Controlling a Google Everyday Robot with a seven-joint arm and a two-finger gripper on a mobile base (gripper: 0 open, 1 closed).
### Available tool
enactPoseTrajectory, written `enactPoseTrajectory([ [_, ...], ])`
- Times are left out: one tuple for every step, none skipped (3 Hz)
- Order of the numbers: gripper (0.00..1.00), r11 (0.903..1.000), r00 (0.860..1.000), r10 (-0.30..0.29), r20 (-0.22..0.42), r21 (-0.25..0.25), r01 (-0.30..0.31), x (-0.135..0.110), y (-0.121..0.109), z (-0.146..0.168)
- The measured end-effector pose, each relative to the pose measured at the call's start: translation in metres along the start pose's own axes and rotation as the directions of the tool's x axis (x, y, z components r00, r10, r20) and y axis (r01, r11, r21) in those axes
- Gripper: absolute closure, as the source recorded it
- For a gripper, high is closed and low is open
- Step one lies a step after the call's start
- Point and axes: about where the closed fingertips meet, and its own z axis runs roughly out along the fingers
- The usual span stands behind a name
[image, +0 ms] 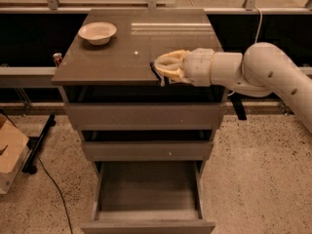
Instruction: Pick rxbar blueberry from bottom drawer and place on counter
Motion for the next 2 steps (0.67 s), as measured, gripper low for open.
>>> enactPoseTrajectory([
  [1.00, 0.9942, 0.999, 0.040, 0.010, 0.099, -0.041, 0.051, -0.044, 0.024],
  [0.80, 0.9848, 0.997, 0.071, 0.015, 0.158, -0.072, 0.108, -0.077, 0.050],
])
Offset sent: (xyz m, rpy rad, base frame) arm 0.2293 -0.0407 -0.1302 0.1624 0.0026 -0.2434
